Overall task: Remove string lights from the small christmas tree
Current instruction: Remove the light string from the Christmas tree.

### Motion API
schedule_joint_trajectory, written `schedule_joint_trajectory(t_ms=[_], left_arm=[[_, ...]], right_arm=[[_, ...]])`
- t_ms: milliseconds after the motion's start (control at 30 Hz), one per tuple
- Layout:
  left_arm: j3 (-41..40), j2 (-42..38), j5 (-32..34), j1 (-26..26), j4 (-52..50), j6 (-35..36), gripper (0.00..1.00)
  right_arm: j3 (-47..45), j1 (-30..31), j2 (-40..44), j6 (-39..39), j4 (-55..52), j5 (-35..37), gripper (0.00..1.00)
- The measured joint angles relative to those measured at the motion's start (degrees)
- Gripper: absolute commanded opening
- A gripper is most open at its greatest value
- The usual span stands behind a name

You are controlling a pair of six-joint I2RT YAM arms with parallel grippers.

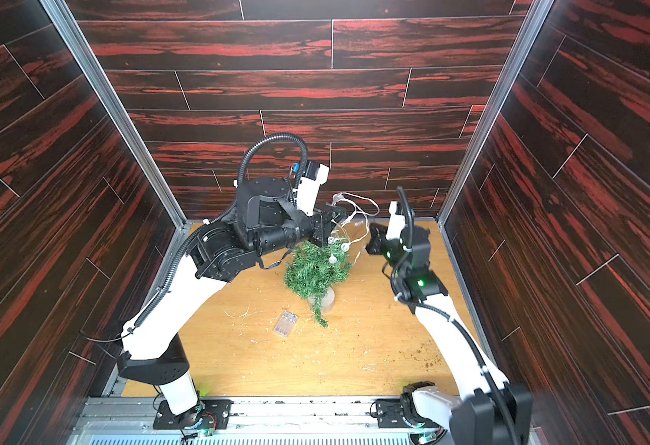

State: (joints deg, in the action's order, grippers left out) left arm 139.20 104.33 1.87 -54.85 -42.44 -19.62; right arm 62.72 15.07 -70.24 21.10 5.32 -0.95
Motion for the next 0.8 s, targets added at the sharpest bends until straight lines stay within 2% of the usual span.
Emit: schedule_joint_trajectory(t_ms=[167, 367, 467, 600, 800], left_arm=[[0.2, 0.33, 0.33, 0.02, -1.51, 0.83, 0.0], [-0.66, 0.31, 0.76, 0.02, -1.73, 1.79, 0.0], [-0.68, 0.31, 1.25, 0.04, -1.75, 2.4, 0.0], [1.57, 1.09, 1.64, 0.52, -2.97, 3.15, 0.0], [14.36, 5.7, 1.36, 2.49, -4.72, 4.0, 0.0]], right_arm=[[1.57, 0.0, 0.33, 0.9, 1.49, -1.81, 0.0], [-6.34, 0.0, 5.46, 0.92, 1.97, -1.64, 0.0], [-6.67, -0.02, 4.94, 0.81, 1.75, -1.14, 0.0], [-0.63, -0.09, 0.26, 0.72, 0.9, -1.4, 0.0], [12.35, -0.11, -7.34, 1.42, 1.03, -4.31, 0.0]])
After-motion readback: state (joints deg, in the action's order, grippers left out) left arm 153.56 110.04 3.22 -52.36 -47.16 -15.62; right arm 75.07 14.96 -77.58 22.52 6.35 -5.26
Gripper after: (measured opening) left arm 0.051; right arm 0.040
